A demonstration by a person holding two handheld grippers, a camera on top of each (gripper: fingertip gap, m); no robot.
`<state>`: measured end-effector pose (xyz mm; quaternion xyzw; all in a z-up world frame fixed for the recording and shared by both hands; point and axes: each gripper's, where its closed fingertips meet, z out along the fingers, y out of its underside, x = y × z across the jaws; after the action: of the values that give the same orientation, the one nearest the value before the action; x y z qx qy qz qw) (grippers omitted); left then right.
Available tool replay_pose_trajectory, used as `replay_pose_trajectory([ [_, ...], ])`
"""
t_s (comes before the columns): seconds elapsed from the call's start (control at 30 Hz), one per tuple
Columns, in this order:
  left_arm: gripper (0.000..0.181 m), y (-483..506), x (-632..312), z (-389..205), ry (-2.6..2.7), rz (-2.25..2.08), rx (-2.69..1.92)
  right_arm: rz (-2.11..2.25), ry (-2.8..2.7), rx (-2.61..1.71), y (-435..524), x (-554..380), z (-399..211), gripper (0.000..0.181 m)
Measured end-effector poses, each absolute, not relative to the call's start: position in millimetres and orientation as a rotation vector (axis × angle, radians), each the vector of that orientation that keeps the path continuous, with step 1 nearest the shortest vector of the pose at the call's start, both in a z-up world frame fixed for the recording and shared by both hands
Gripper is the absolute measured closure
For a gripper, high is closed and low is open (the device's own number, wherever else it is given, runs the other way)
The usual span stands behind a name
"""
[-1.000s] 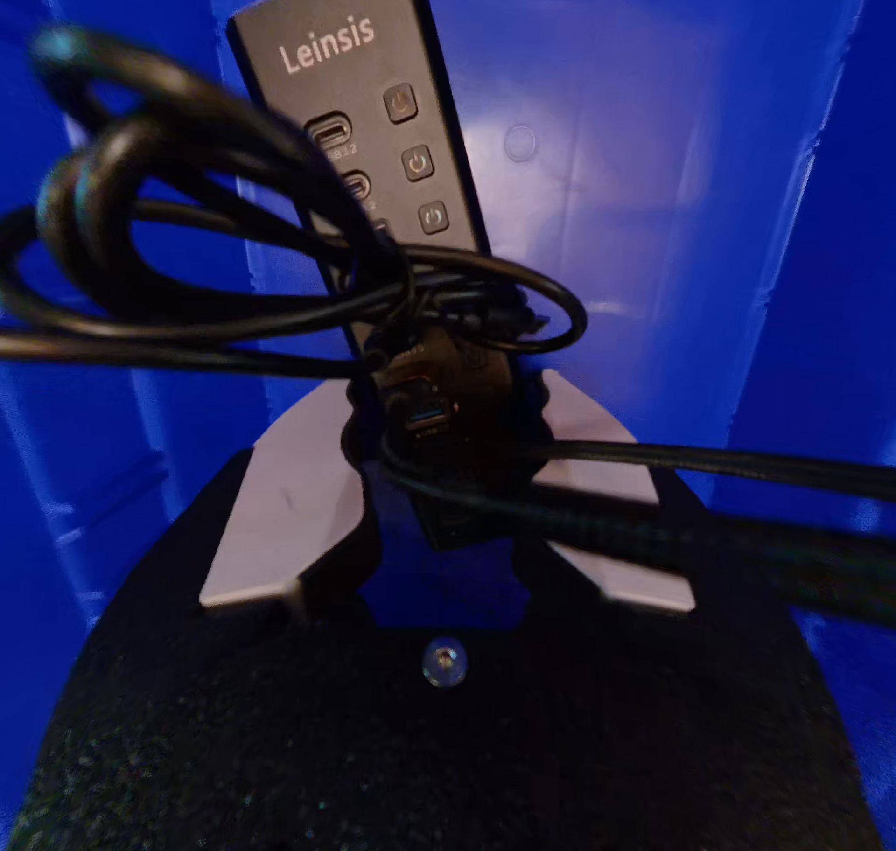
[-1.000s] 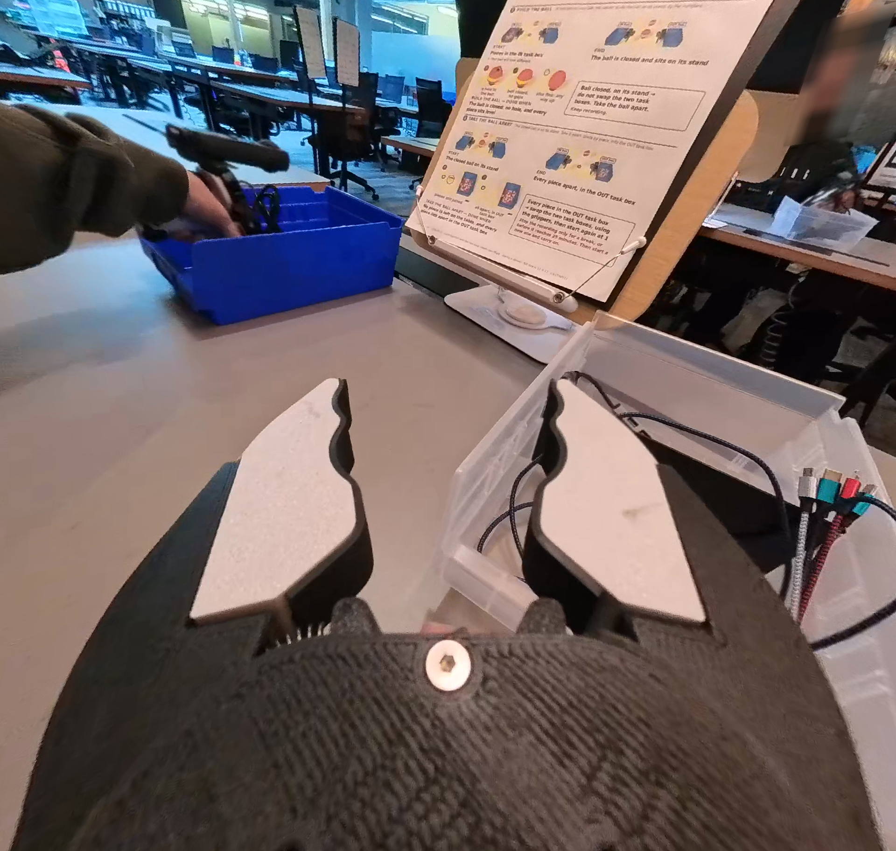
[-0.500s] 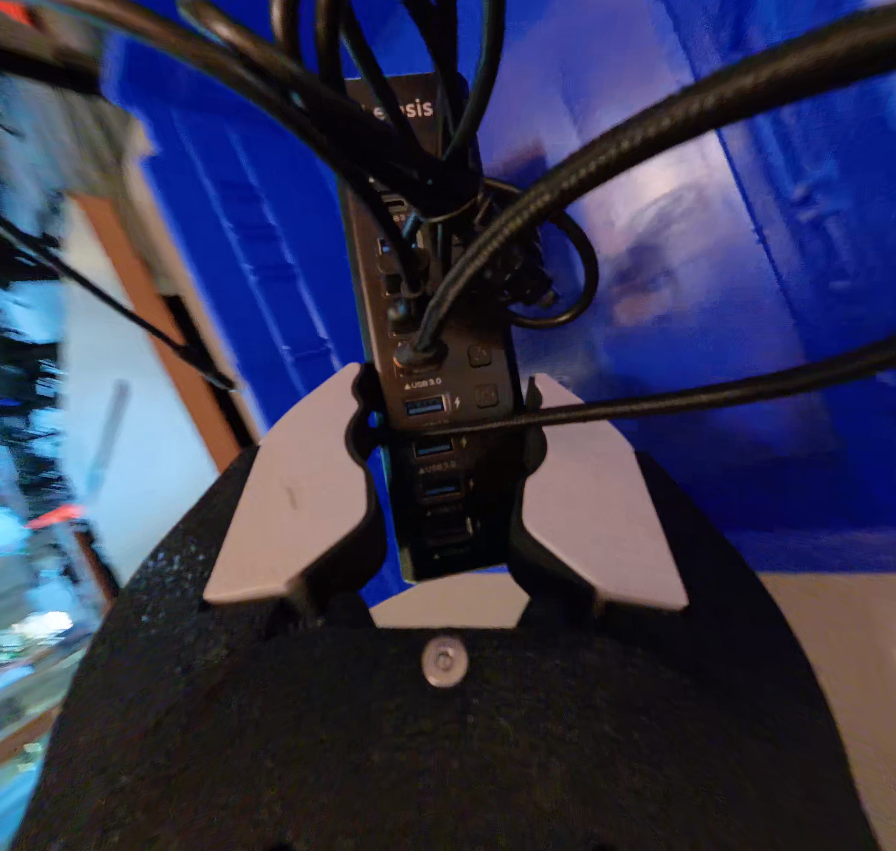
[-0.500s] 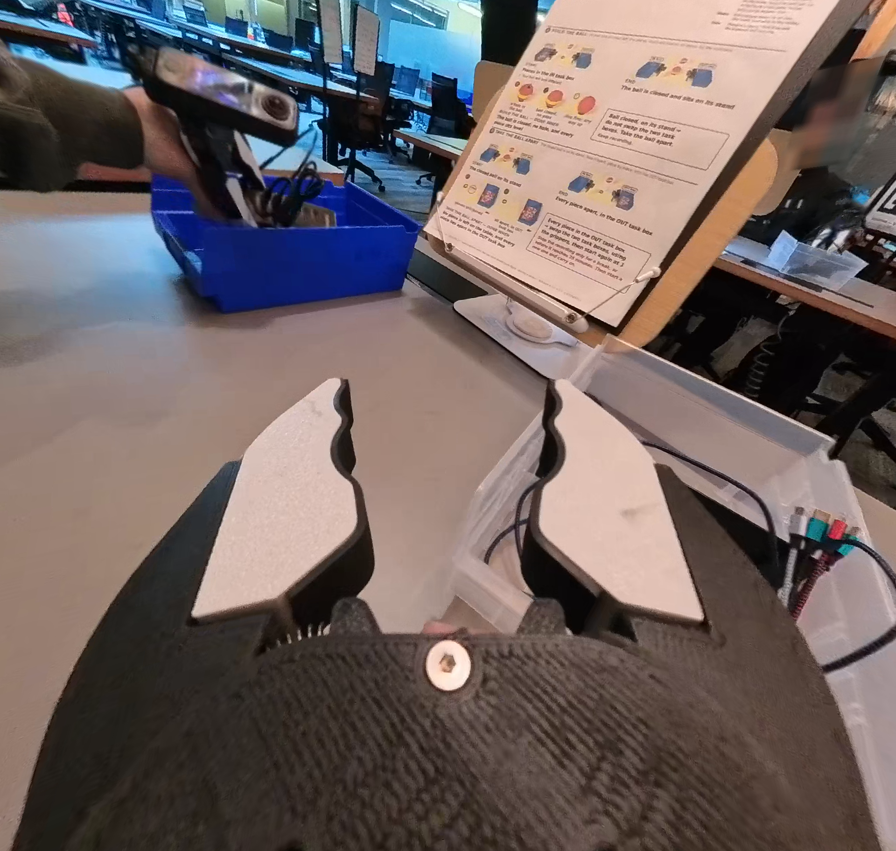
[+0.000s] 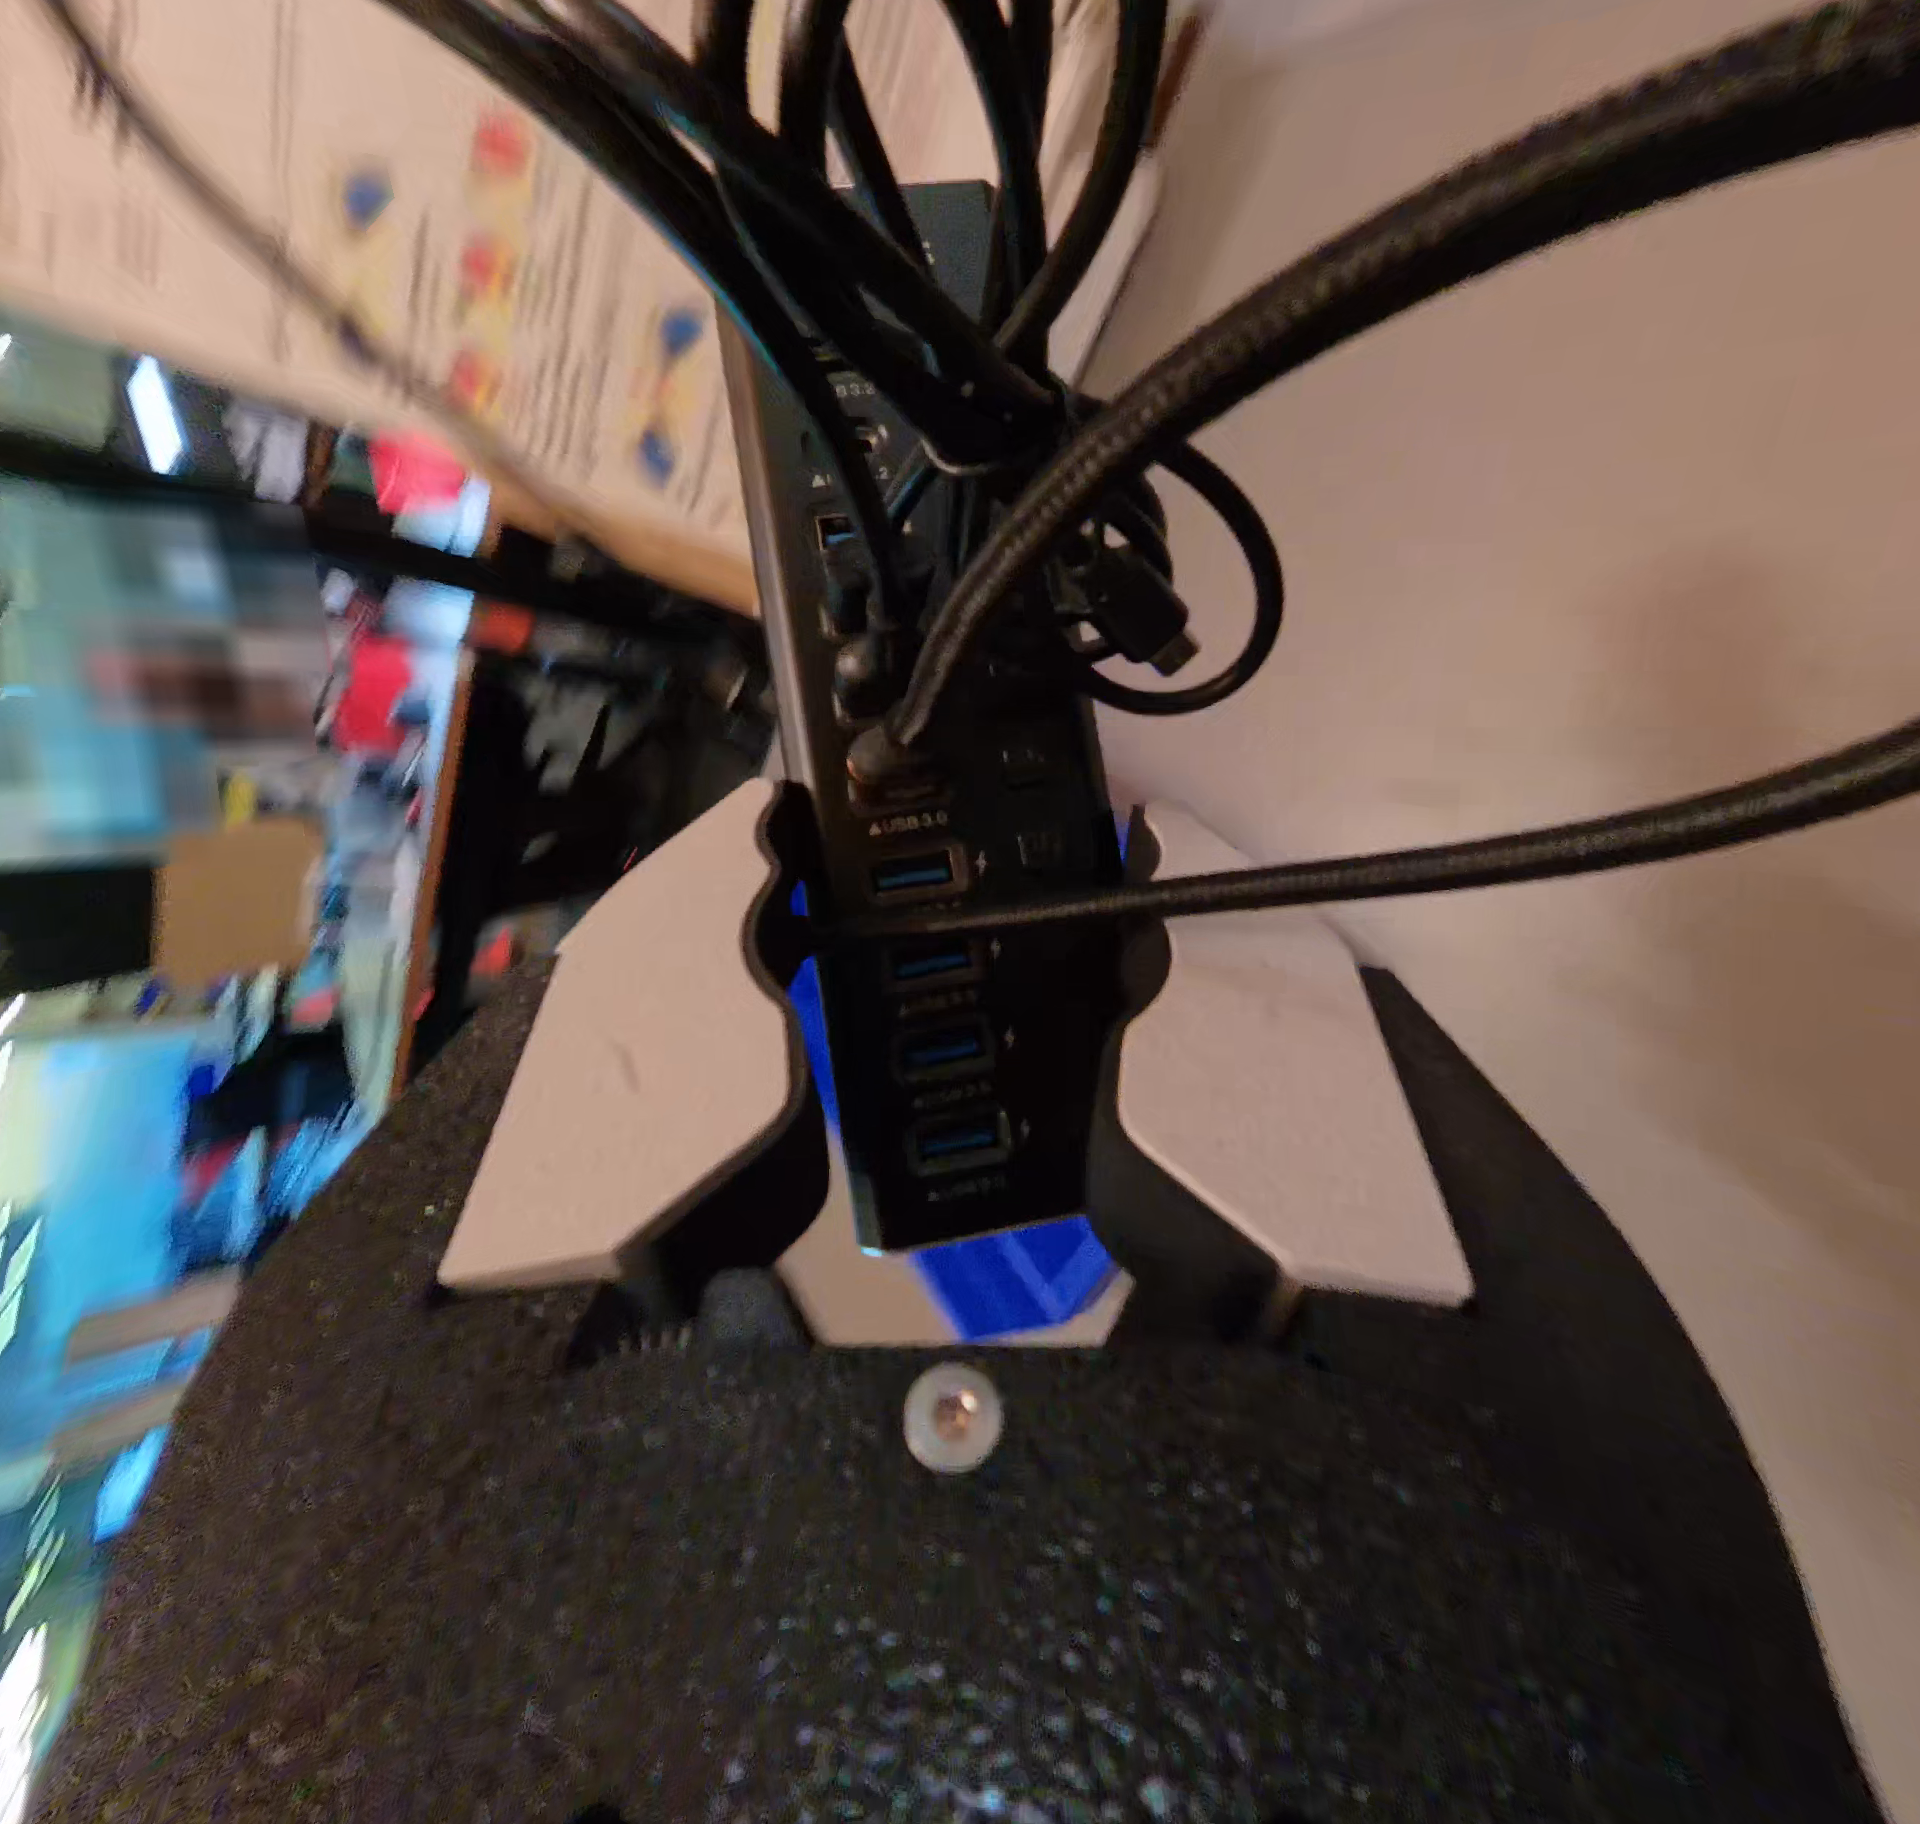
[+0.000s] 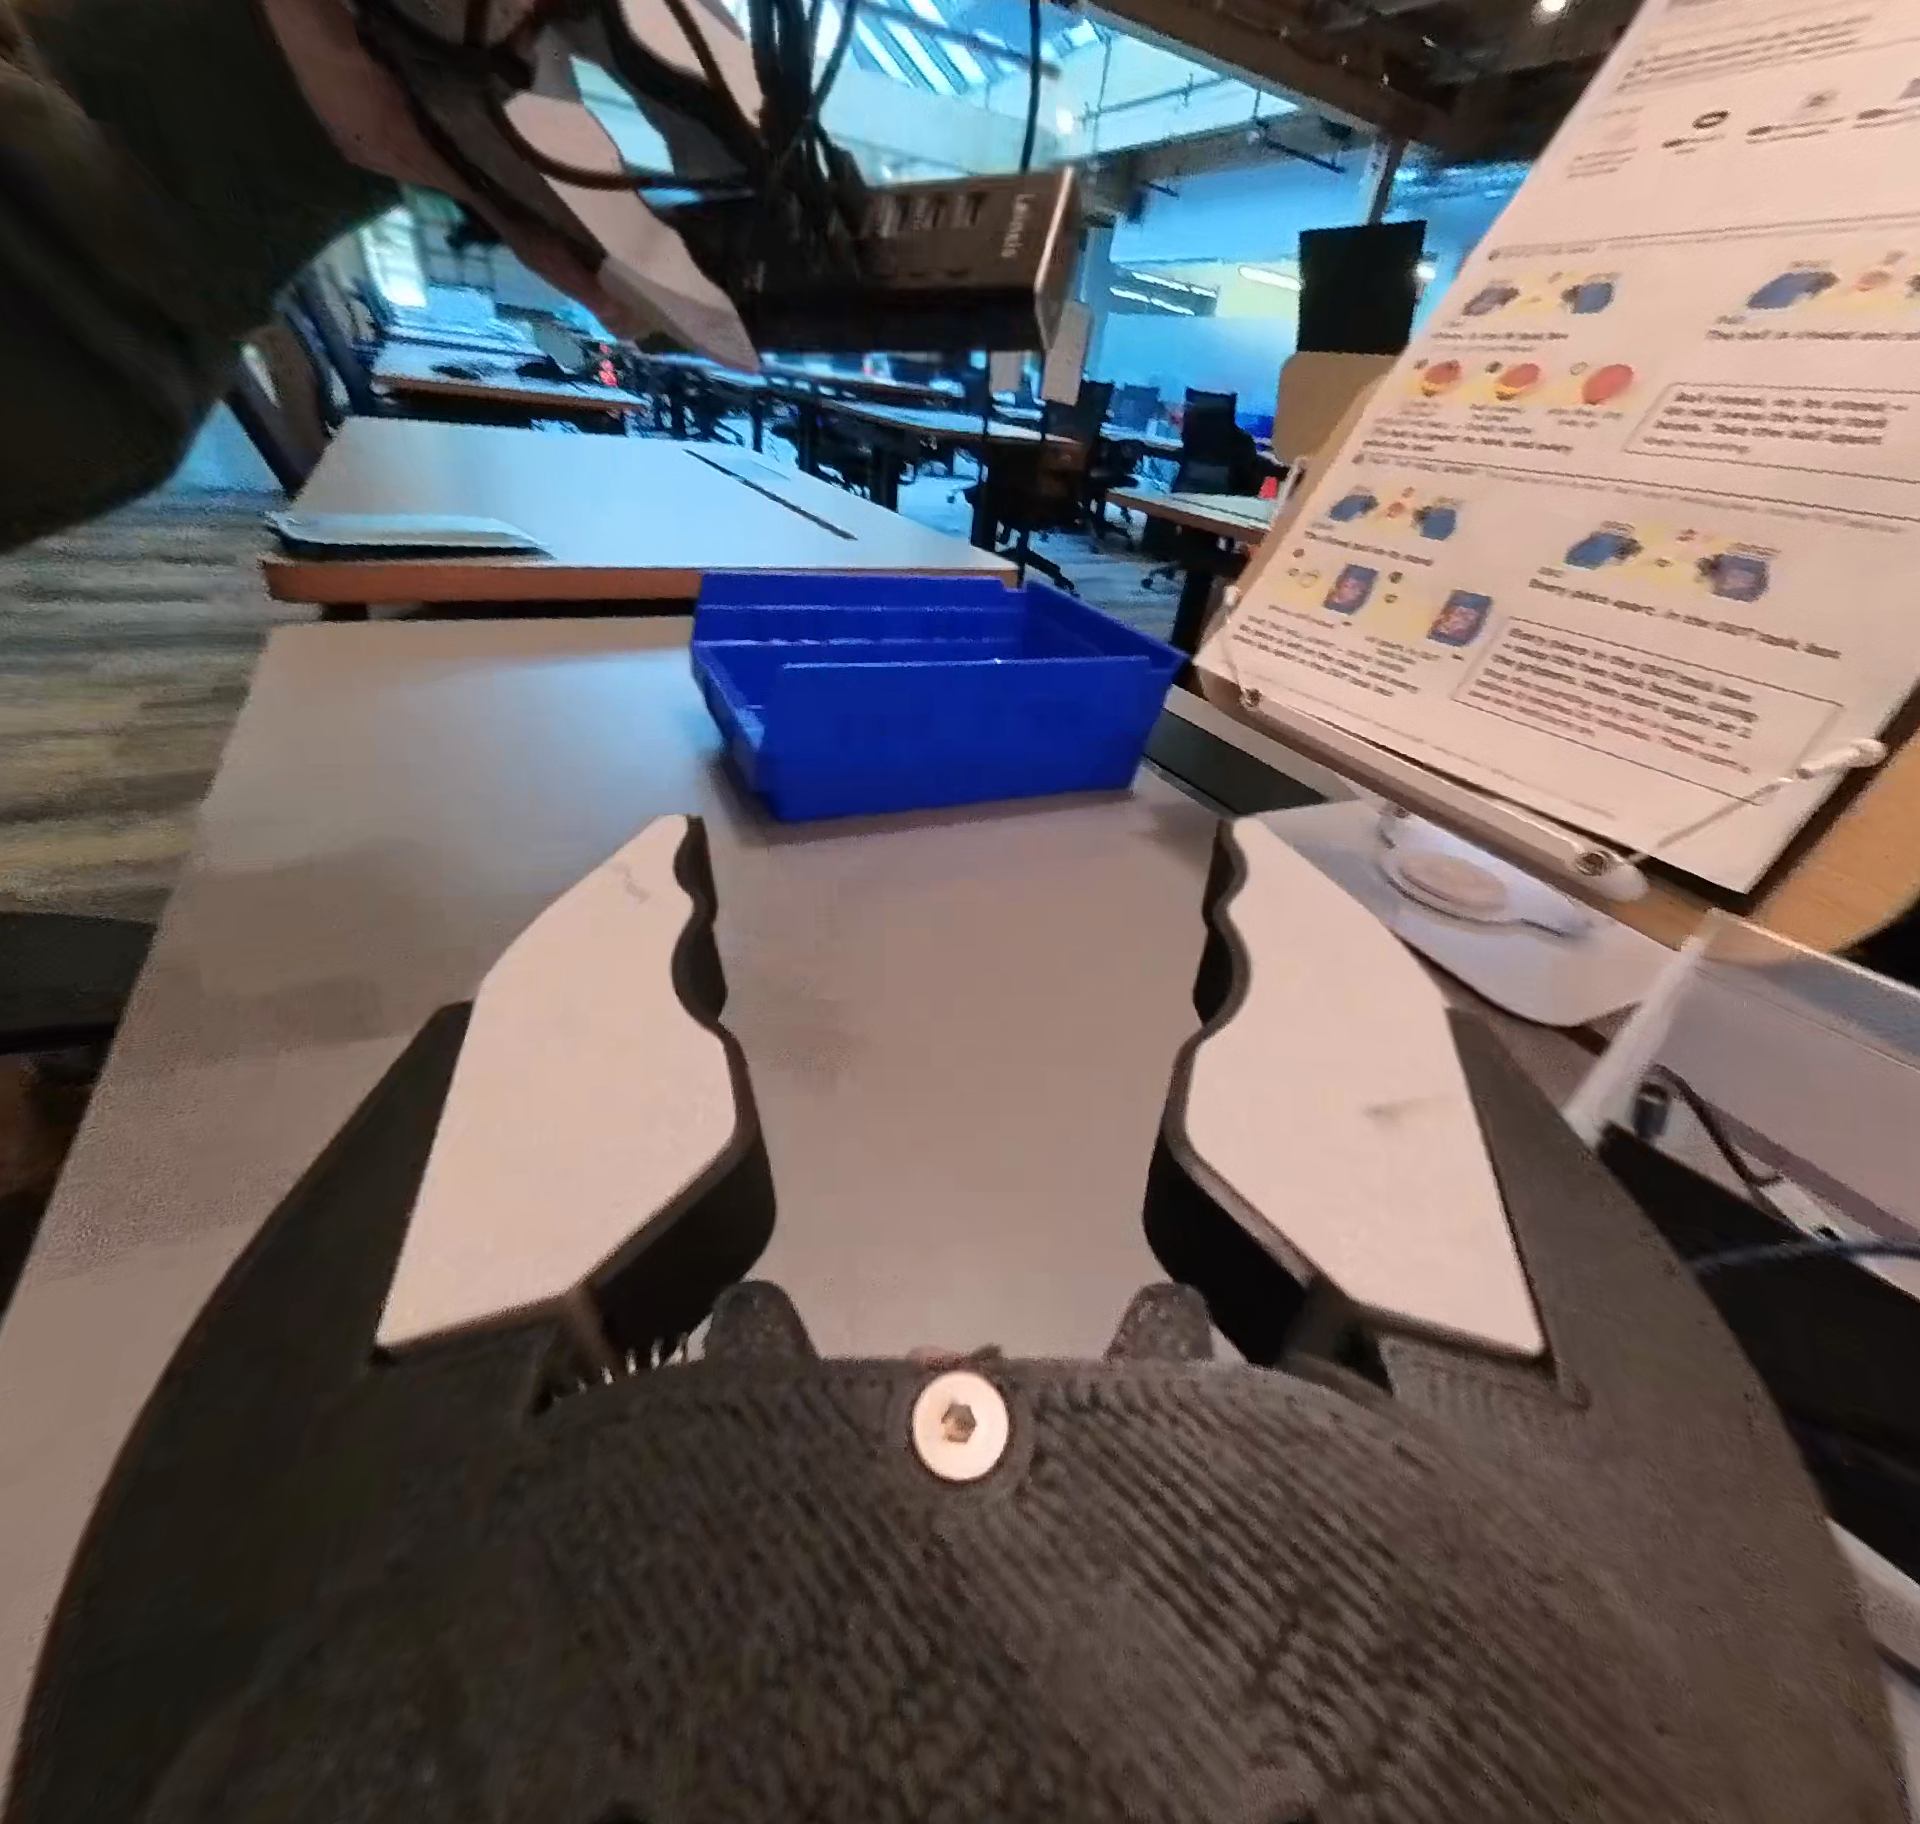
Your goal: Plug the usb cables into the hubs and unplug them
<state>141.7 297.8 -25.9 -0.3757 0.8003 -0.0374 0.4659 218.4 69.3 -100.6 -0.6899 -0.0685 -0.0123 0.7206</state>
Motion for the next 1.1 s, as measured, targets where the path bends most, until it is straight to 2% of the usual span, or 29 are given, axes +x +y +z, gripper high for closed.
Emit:
replay_pose_trajectory([
  [0.03,0.122,271.2,142.2,-26.0,2.023,-0.181,-0.865,0.006,-0.169,-1.497,73.2,209.5,-99.4,0.088],
  [0.17,0.123,173.1,140.8,-39.1,2.222,-0.447,-0.632,0.11,-0.187,-1.398,76.5,184.4,-85.6,0.077],
  [0.37,0.123,65.9,131.7,-64.0,2.386,-0.813,-0.407,0.286,-0.33,-1.141,52.0,144.2,-51.4,0.096],
  [0.43,0.123,45.7,131.3,-69.4,2.404,-0.928,-0.368,0.339,-0.379,-1.044,39.0,133.9,-43.3,0.11],
  [0.5,0.123,34.5,132.9,-71.8,2.402,-1.06,-0.369,0.35,-0.402,-0.98,29.1,131.0,-37.1,0.117],
  [0.7,0.124,26.9,138.3,-78.4,2.379,-1.449,-0.43,0.345,-0.353,-0.997,28.3,135.1,-31.6,0.119],
  [1.1,0.126,38.7,159.3,-96.2,2.318,-1.425,-0.504,0.289,-0.264,-1.152,41.7,160.6,-45.2,0.12],
])
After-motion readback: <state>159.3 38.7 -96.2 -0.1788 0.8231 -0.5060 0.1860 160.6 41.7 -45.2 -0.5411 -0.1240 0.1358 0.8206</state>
